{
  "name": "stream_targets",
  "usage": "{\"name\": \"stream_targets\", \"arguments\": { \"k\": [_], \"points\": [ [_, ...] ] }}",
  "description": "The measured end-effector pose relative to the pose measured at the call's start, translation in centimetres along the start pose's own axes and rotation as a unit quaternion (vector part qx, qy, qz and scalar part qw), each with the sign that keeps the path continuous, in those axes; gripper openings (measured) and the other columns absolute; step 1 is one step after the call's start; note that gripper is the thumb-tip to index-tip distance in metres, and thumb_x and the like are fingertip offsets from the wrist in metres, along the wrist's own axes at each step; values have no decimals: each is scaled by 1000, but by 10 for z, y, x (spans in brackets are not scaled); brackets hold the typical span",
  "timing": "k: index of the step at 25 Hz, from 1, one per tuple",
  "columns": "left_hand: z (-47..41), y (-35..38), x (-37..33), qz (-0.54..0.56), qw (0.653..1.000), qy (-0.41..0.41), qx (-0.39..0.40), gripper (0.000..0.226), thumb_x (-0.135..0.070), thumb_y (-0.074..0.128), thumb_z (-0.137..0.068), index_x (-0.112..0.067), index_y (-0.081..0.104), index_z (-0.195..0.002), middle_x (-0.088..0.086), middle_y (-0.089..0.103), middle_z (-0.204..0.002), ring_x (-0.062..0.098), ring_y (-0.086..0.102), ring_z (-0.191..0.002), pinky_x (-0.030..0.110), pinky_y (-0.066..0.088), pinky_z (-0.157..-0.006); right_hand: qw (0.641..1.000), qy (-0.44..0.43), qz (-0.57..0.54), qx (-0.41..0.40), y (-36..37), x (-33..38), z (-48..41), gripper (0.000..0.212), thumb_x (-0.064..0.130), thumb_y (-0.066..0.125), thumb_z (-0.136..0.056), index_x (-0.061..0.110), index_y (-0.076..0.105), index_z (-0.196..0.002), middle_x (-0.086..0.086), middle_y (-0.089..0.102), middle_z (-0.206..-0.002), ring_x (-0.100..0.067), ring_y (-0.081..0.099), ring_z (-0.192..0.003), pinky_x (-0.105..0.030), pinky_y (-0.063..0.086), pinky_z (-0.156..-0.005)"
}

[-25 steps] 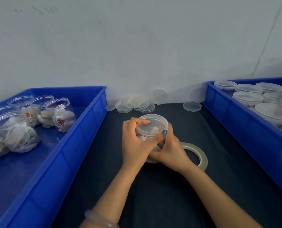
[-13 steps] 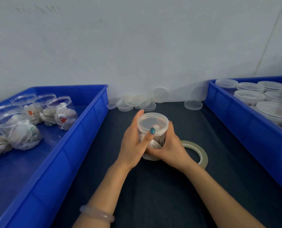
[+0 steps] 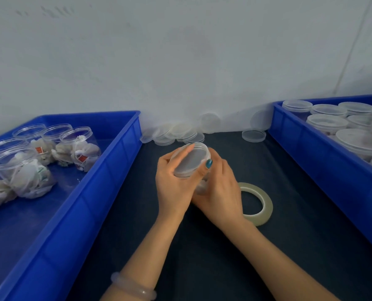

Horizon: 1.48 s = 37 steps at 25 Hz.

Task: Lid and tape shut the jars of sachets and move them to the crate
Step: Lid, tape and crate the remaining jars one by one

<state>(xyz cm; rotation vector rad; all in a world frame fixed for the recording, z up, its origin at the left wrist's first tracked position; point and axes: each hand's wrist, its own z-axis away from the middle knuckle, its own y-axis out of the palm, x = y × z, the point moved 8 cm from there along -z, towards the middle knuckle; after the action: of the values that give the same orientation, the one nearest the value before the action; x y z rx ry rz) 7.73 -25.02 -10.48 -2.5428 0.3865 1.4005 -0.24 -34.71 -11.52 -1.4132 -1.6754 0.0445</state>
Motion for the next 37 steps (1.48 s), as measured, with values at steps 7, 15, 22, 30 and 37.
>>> {"name": "stream_targets", "arguments": {
  "k": [7, 15, 22, 30, 37],
  "points": [
    [10, 5, 7, 166, 978, -120, -47, 35, -56, 76, -73, -42, 75, -105, -11, 75, -108, 0, 70, -99, 10, 52, -74, 984, -49, 155, -79, -14, 15, 1, 90, 61, 75, -64, 29, 41, -142, -1, 53, -113, -18, 62, -82, -27, 46, -61],
    [-10, 5, -2, 35, 991, -37, 123, 47, -48, 56, -91, -39, 56, -137, -19, 56, -139, -4, 48, -130, 27, 44, -108, 997, 2, 75, 21, -10, -1, -7, 95, 61, 77, -60, 32, 34, -140, 13, 44, -128, -11, 62, -95, -26, 44, -66],
    [-4, 15, -4, 9, 981, 0, 196, 53, -60, 51, -91, -46, 48, -142, -33, 52, -134, -9, 45, -130, 5, 40, -95, 982, -81, 162, -45, -18, 10, -5, 93, 42, 89, -55, 9, 52, -134, -3, 58, -118, -18, 65, -84, -21, 38, -64],
    [-9, 6, -16, 59, 971, 13, 232, 47, -40, 71, -86, -22, 65, -129, -14, 65, -128, 5, 59, -122, 14, 47, -92, 984, 16, -73, 162, -6, -2, -7, 72, 63, 72, -56, 42, 44, -120, 20, 58, -110, -1, 61, -93, -25, 50, -72],
    [-19, -7, 2, 91, 975, -44, 199, 92, -73, 73, -67, -30, 49, -144, -14, 54, -143, 2, 52, -129, 18, 48, -98, 898, 82, -366, 228, 2, -7, -8, 61, 40, 81, -58, 21, 59, -112, 5, 72, -101, -14, 70, -93, -24, 56, -77]
  ]
}}
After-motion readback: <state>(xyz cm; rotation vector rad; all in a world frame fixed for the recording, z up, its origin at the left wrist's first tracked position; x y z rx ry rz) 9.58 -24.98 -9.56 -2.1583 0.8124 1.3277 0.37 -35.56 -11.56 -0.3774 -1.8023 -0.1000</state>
